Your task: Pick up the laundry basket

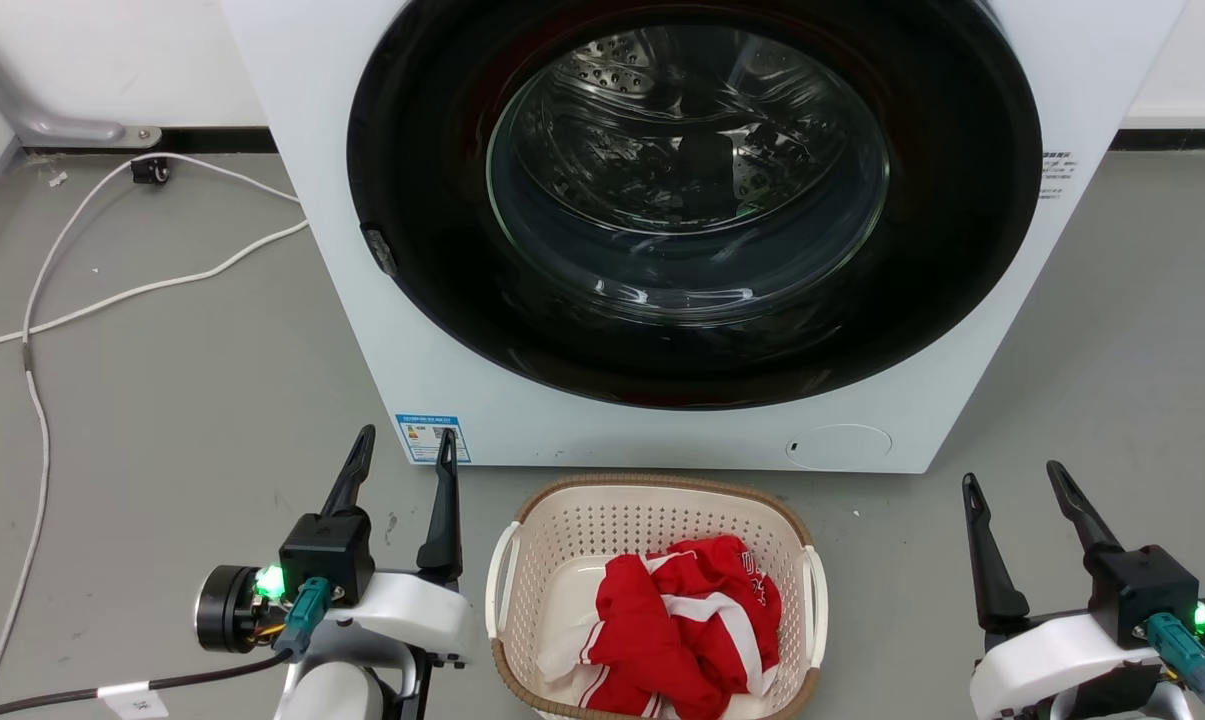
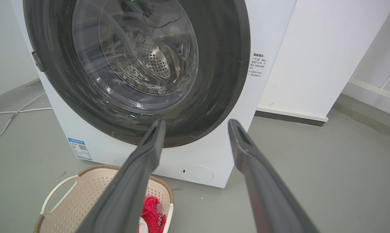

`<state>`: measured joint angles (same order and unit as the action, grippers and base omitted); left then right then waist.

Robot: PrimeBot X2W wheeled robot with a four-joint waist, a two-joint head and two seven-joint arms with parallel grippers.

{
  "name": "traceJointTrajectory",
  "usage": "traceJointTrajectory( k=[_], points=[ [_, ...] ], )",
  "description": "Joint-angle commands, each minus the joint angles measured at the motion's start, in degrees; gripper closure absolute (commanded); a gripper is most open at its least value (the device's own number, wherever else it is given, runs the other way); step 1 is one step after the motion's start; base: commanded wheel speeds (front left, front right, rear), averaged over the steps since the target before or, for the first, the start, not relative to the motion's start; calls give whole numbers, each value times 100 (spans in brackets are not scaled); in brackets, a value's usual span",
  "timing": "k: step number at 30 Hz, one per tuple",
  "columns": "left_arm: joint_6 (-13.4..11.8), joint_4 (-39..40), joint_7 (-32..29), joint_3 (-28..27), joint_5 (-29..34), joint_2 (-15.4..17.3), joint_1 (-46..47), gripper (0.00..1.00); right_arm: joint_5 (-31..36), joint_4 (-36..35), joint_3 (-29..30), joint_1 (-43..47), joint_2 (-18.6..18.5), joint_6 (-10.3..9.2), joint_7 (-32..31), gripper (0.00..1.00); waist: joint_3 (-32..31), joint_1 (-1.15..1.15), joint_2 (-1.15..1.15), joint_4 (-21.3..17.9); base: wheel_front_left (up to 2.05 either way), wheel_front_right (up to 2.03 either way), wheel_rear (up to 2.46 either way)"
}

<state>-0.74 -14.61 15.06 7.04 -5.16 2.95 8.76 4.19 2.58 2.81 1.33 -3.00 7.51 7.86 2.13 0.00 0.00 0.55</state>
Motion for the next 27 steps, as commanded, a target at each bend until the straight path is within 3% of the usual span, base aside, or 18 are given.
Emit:
traceJointTrajectory(
  k=[1, 14, 27],
  points=[
    [-21, -5, 16, -13, 7, -14, 24, 0, -1, 22, 5, -25, 24, -4, 28, 0, 2, 0, 0, 0, 0, 0, 0],
    [12, -89, 15, -45, 44, -14, 220, 0, -102, 118, 33, -209, 24, -4, -74, 0, 210, 0, 0, -16, 0, 0, 0],
    [222, -1118, 15, -128, -47, 148, 1299, 0, -394, 814, -137, -1128, 22, -4, -209, 0, 1253, 0, 0, -158, 0, 0, 0]
  ],
)
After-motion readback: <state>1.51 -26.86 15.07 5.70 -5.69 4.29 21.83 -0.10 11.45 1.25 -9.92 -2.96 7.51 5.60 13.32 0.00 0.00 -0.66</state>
